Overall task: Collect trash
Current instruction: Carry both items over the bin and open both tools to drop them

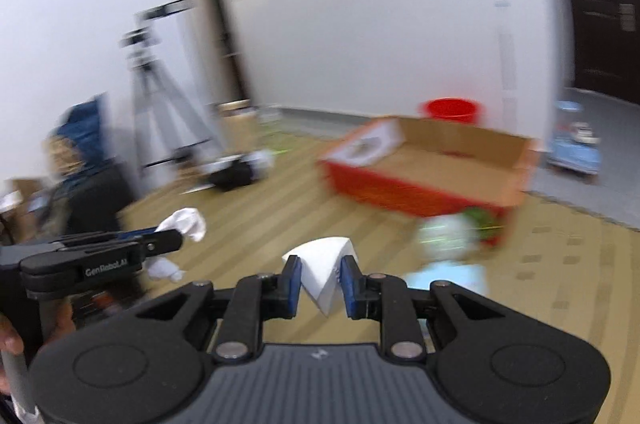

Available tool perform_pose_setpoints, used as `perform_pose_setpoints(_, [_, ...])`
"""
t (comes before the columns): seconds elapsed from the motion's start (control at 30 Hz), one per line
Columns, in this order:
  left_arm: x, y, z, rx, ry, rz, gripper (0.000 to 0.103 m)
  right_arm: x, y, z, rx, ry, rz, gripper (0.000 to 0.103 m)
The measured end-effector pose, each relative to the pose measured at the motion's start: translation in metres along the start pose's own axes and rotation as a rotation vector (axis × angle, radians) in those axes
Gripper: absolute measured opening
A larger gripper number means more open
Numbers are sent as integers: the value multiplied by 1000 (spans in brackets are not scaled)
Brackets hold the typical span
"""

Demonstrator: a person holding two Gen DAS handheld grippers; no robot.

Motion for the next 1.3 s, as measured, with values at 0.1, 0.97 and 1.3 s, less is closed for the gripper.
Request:
perform_pose_setpoints(0.1, [50, 45, -45, 30, 19, 55, 12, 67, -26, -29, 74, 62, 65, 22])
perform_pose_setpoints(0.97, [183, -71, -339, 679, 186, 114, 56, 185, -236, -297, 721, 230, 57, 49])
perform_pose_setpoints(1.3, [190, -76, -337, 686, 212, 169, 70, 174, -234, -302, 750, 215, 60, 57])
Point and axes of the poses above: each gripper's, at about its wrist camera, not at the fingertips, and y roughly against the way its jaws point, x to its left, z to its top, the point moved 10 cm from there along -y, roughly the way its jaws point, and after that the axes turned 5 degrees about x, right-handed, at the moved point
